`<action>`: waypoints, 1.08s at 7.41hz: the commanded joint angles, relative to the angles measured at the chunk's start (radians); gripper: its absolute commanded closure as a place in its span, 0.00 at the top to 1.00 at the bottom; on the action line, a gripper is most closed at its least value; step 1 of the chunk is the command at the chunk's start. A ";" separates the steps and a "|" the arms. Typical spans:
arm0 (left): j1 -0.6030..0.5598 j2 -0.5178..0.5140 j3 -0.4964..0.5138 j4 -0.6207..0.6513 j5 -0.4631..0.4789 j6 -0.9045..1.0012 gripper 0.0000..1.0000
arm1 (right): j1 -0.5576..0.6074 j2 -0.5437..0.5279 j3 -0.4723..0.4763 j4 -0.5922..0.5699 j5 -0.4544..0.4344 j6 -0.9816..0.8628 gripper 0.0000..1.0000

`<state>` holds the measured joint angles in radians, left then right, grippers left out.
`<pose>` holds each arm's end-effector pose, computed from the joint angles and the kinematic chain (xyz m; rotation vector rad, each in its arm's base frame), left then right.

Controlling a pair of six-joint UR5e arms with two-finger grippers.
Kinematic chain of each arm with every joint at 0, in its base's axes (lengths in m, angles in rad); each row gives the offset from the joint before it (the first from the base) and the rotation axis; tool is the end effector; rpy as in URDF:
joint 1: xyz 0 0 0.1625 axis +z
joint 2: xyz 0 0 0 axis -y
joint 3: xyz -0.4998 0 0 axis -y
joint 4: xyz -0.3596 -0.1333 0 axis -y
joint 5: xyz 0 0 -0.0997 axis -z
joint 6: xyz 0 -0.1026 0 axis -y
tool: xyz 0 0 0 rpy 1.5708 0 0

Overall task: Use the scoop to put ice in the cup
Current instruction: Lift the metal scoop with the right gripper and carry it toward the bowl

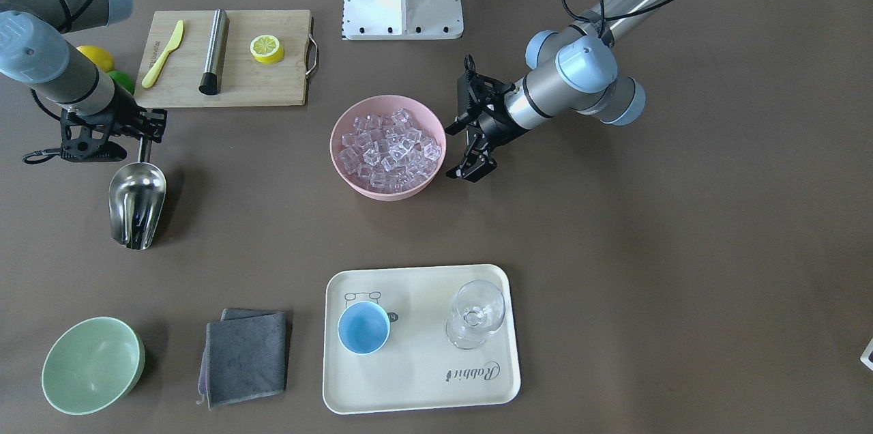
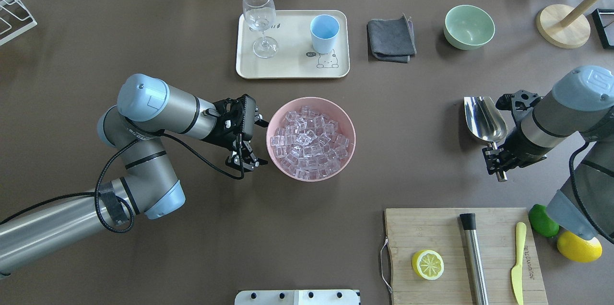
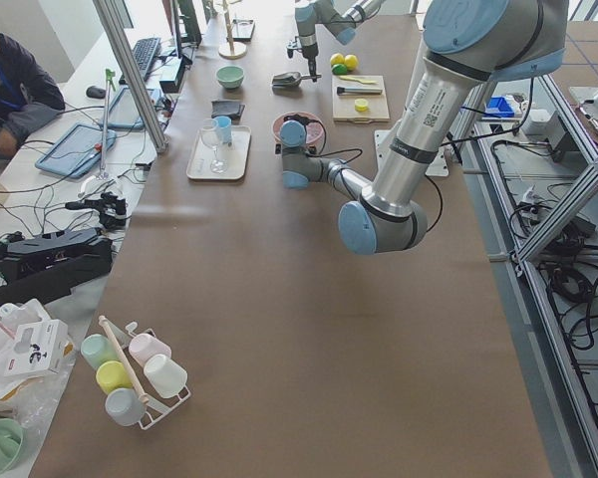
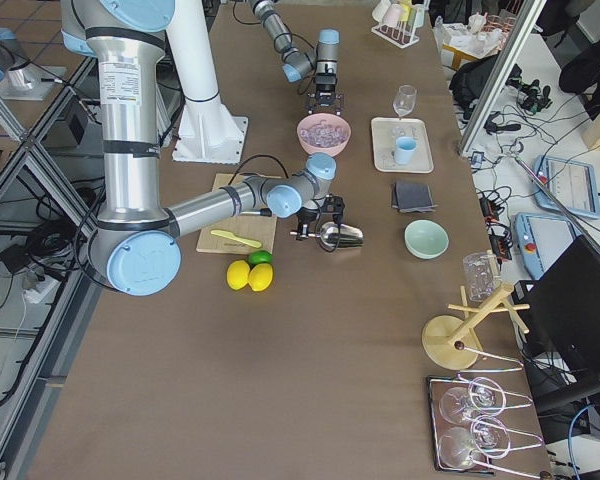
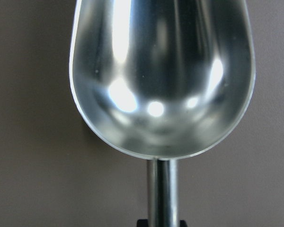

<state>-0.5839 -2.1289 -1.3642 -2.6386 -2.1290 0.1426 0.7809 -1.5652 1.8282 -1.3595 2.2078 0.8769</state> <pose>0.5433 -0.4536 0.3772 1.1646 1.0724 1.2993 -0.2875 -0.3867 0.5966 -0.1544 -0.7586 -0.0684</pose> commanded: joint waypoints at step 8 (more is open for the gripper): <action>0.032 -0.026 0.022 -0.032 0.004 -0.076 0.99 | 0.130 0.047 0.250 -0.211 -0.065 -0.585 0.00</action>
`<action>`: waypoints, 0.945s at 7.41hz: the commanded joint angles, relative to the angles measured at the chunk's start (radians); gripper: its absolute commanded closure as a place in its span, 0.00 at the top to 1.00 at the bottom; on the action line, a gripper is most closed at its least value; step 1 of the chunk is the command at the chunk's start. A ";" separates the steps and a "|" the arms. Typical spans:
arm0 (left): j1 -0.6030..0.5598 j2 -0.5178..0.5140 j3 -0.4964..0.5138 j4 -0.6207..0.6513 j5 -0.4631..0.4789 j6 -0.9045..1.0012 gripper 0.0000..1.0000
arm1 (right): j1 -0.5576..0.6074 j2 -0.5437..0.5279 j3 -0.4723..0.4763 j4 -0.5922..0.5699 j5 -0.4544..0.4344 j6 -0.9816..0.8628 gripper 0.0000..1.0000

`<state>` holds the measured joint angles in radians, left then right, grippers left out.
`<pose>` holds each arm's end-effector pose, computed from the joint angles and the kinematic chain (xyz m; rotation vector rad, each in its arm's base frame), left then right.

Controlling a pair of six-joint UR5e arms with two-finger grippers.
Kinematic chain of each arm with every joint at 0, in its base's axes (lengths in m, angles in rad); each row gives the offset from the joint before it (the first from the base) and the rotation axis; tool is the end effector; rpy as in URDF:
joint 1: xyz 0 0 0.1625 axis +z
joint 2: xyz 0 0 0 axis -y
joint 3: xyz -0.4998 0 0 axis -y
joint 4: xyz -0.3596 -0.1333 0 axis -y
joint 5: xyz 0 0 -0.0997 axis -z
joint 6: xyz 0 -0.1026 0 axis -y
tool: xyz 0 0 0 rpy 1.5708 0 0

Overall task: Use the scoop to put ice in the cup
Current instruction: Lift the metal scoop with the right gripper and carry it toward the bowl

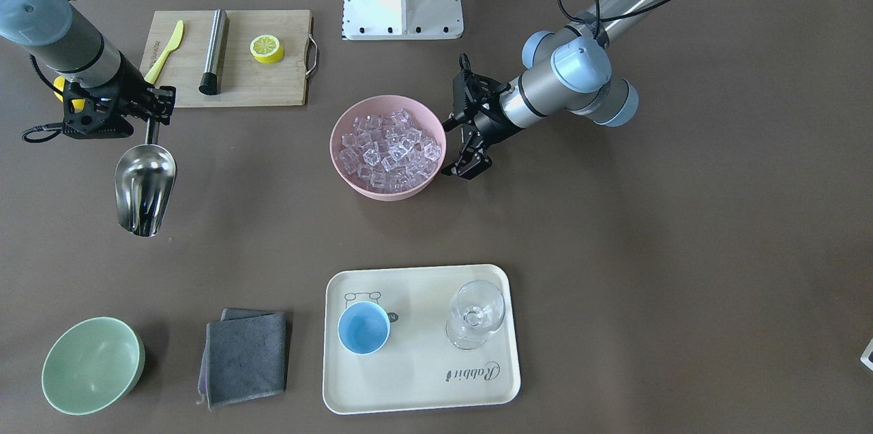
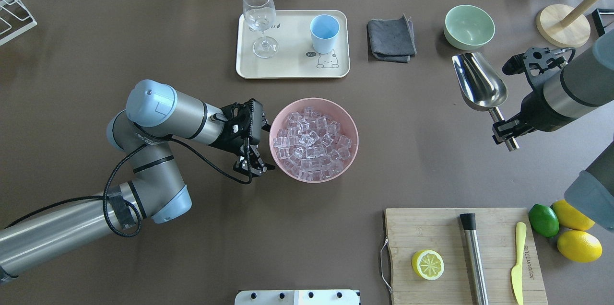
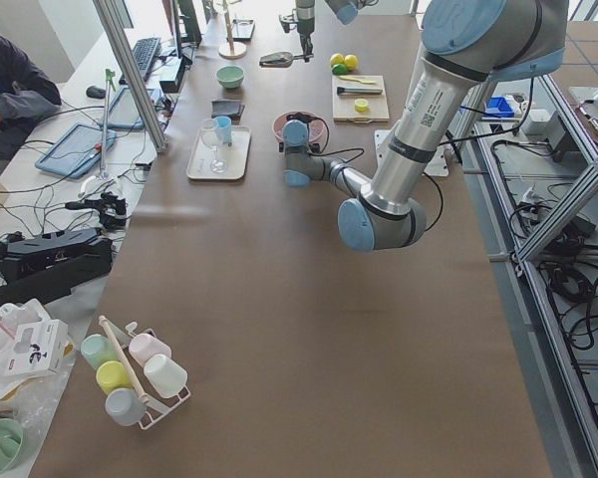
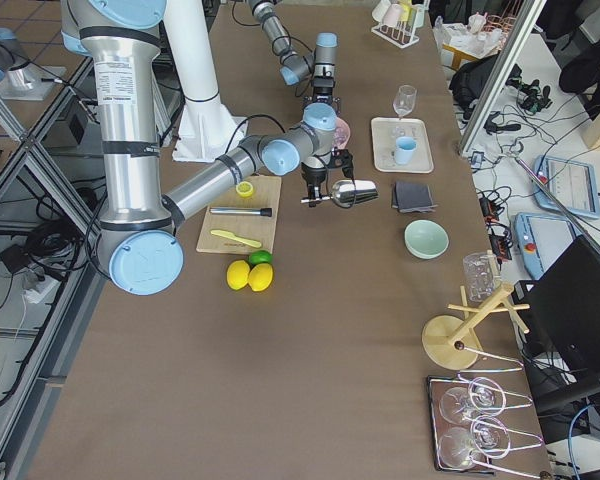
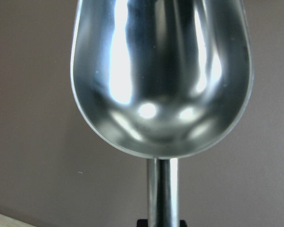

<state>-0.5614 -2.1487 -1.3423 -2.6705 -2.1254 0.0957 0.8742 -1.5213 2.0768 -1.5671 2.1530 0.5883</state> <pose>0.5585 -0.4449 0.3697 1.1560 1.1163 1.2778 -0.2363 -0.4023 0.4918 0.0955 -0.7807 -0.2654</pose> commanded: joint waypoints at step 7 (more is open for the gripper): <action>0.015 -0.008 -0.003 0.009 0.012 -0.034 0.99 | 0.001 0.448 0.078 -0.875 -0.331 -1.184 0.00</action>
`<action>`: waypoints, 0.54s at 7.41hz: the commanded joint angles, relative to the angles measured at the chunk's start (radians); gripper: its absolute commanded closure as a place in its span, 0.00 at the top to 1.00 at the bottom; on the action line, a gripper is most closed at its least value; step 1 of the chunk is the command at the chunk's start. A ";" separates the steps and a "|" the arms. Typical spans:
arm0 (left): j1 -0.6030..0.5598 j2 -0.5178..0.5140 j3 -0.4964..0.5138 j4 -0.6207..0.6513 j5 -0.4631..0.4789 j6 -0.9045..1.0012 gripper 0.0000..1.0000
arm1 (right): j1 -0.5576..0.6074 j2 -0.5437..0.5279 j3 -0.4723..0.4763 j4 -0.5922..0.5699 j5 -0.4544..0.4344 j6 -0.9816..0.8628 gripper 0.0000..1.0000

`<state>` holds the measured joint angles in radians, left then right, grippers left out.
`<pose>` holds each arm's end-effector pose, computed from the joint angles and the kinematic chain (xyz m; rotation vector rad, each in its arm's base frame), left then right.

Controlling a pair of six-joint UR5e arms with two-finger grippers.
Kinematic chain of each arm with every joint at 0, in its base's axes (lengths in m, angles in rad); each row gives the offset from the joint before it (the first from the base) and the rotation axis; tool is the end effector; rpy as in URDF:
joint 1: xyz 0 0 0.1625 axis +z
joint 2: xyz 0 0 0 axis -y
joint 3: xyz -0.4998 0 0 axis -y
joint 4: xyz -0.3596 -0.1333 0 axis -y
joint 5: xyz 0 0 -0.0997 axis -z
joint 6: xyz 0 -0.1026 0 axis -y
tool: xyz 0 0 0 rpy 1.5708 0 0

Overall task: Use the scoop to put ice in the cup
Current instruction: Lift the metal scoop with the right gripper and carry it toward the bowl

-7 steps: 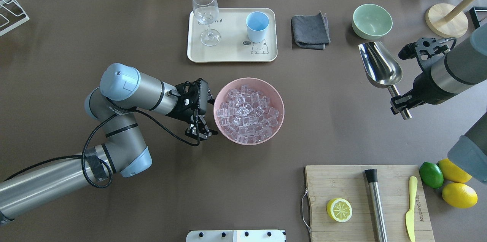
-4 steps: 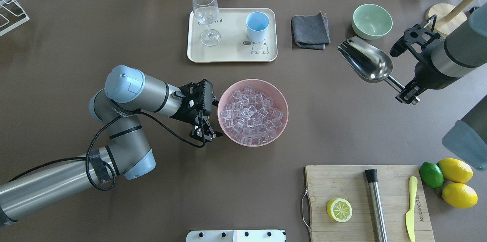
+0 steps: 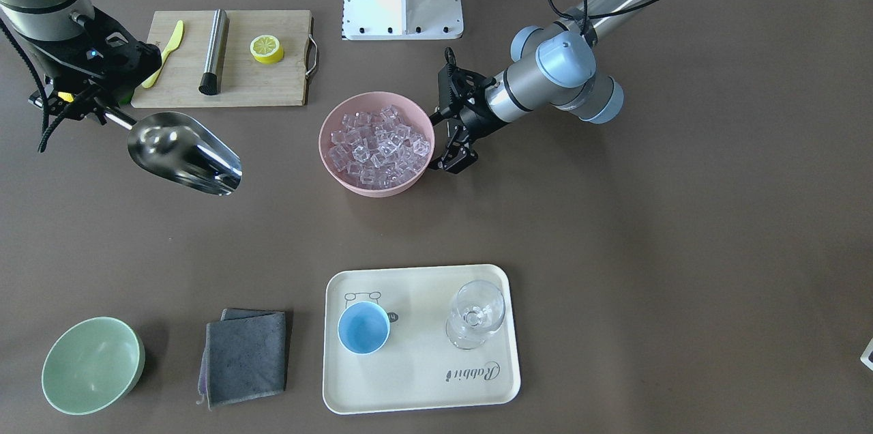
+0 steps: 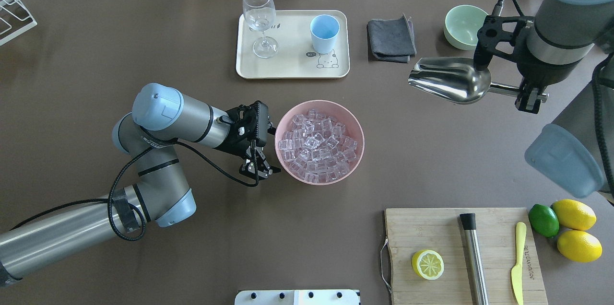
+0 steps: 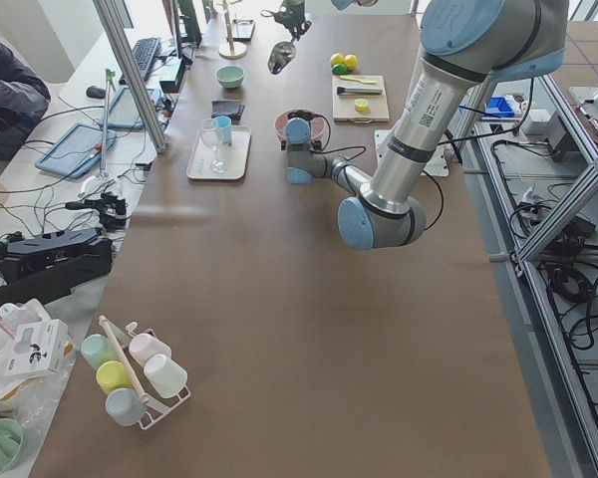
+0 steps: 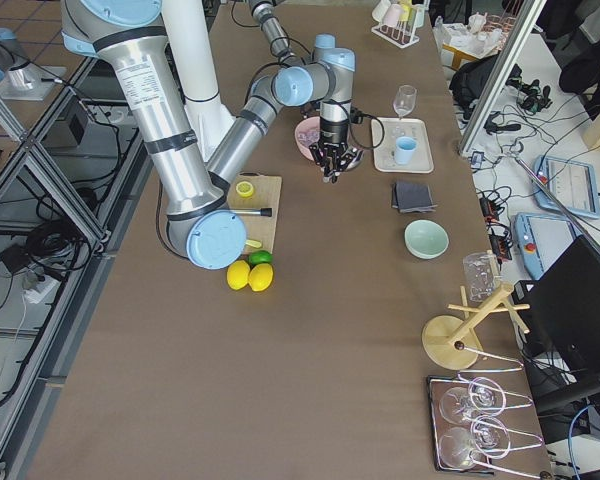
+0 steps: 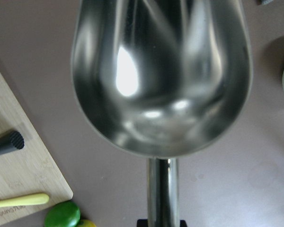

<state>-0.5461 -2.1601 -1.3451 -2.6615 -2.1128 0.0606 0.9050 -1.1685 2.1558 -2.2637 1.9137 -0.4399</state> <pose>0.5673 -0.4389 0.3613 1.1361 1.1345 1.2541 -0.2418 -0.4678 0.3858 0.2656 -0.3923 -1.1367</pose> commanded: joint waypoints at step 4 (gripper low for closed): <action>-0.001 0.003 -0.005 0.000 -0.004 -0.001 0.99 | -0.066 0.255 -0.117 -0.305 -0.154 -0.293 0.00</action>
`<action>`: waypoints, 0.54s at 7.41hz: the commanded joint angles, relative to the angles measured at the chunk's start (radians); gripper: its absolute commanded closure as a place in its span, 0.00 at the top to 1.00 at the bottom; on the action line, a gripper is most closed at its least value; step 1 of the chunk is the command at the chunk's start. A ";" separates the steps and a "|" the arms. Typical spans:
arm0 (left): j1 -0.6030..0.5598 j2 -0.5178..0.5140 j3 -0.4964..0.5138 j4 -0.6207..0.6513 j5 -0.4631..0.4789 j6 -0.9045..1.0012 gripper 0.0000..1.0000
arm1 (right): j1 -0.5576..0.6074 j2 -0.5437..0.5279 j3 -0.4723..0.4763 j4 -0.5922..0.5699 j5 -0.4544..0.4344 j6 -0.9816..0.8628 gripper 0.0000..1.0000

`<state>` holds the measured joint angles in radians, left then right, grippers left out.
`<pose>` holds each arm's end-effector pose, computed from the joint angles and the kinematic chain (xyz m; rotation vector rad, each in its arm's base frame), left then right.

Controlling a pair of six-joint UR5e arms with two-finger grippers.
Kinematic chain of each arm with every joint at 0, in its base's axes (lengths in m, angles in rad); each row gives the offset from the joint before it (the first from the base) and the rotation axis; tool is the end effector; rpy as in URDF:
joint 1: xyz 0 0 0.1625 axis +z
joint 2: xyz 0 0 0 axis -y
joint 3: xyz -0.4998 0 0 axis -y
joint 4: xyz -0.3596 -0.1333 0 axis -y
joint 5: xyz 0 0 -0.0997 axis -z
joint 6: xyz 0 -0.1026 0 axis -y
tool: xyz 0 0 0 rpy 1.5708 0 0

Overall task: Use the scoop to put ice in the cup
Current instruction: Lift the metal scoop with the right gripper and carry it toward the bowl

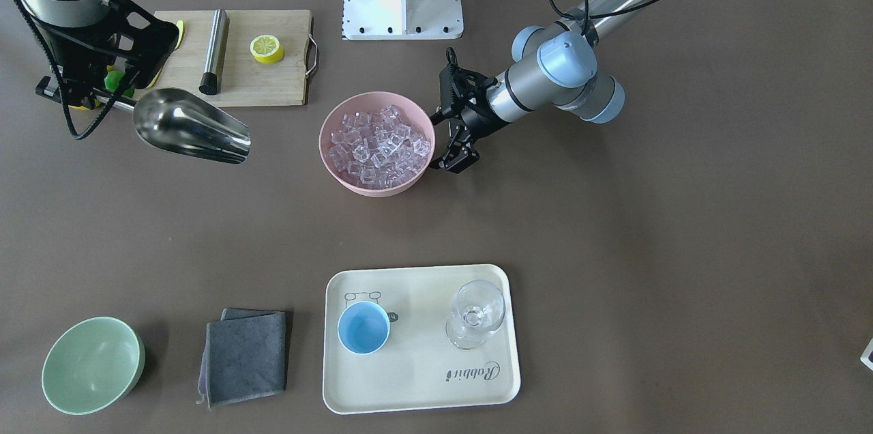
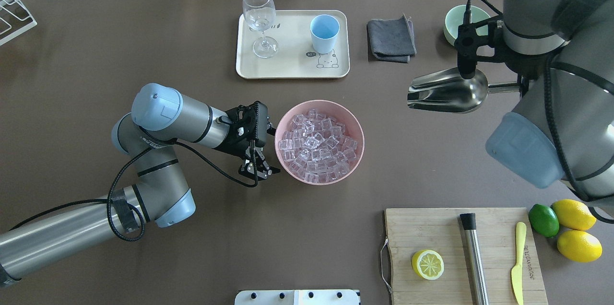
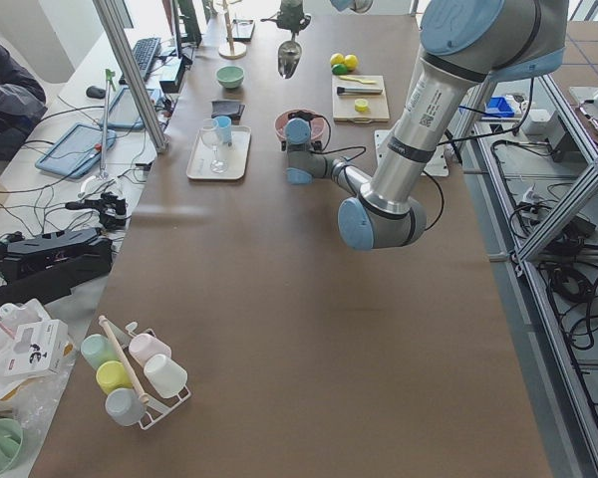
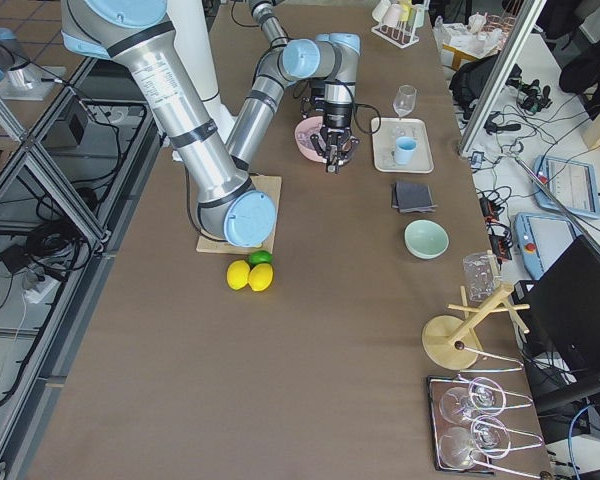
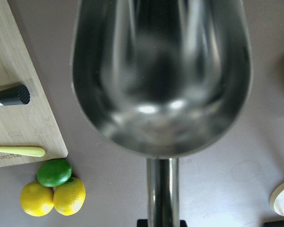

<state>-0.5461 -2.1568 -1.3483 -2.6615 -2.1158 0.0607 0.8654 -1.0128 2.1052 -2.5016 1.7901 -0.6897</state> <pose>0.5662 -0.4379 0.3622 1.1347 1.1368 1.2562 -0.2687 -0.4867 0.3501 0.1732 -0.2394 -1.4036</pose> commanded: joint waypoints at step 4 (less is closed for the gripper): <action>0.000 0.000 -0.003 0.000 0.000 -0.002 0.99 | -0.077 0.282 -0.252 -0.123 -0.095 -0.067 0.00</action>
<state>-0.5475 -2.1568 -1.3513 -2.6615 -2.1151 0.0586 0.8120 -0.8104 1.9390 -2.5935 1.7249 -0.7428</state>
